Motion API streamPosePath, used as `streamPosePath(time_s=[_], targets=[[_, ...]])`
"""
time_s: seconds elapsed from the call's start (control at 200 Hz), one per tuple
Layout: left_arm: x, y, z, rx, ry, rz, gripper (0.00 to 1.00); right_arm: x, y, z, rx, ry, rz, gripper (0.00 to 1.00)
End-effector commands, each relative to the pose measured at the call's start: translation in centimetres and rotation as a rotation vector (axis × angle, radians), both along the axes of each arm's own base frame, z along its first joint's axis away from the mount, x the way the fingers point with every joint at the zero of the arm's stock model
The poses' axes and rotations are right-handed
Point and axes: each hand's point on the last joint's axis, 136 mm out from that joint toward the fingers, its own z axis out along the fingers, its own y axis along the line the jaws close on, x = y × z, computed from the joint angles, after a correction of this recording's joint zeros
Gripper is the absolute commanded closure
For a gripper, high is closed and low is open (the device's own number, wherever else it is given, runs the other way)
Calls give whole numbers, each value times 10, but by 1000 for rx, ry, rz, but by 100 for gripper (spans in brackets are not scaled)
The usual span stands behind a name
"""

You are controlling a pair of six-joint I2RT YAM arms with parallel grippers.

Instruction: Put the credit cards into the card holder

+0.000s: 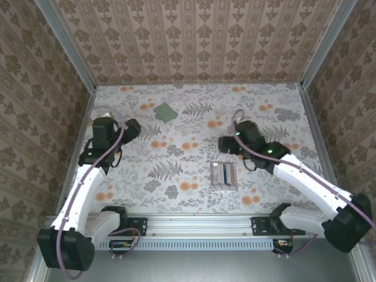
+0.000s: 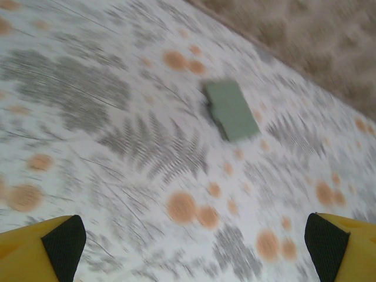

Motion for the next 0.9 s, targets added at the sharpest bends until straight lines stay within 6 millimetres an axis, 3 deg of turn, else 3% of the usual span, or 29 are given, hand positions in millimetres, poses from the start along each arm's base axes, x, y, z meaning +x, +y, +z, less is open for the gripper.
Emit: streamPosePath(time_s=[0.0, 0.12, 0.175, 0.25, 0.33, 0.56, 0.61, 0.695, 0.895], targets=[[-23, -40, -11, 106, 118, -269, 0, -53, 8, -24, -102, 230, 8, 32], [-17, -24, -26, 237, 283, -197, 0, -81, 36, -32, -120, 293, 16, 37], [-15, -33, -27, 212, 310, -224, 0, -85, 38, -34, -159, 306, -12, 39], [-12, -53, -35, 127, 306, -275, 0, -83, 39, -39, -221, 305, -45, 42], [-11, -60, -44, 56, 311, -261, 0, -81, 45, -43, -241, 285, -64, 49], [-14, -39, -52, 136, 337, -176, 0, -70, 52, -66, -330, 265, -124, 53], [-15, -40, -51, 136, 342, -190, 0, -68, 56, -67, -345, 244, -115, 59], [-18, -44, -54, 113, 359, -197, 0, -66, 64, -69, -379, 229, -90, 61], [-16, -46, -60, 113, 371, -206, 0, -63, 56, -82, -478, 228, -119, 71]])
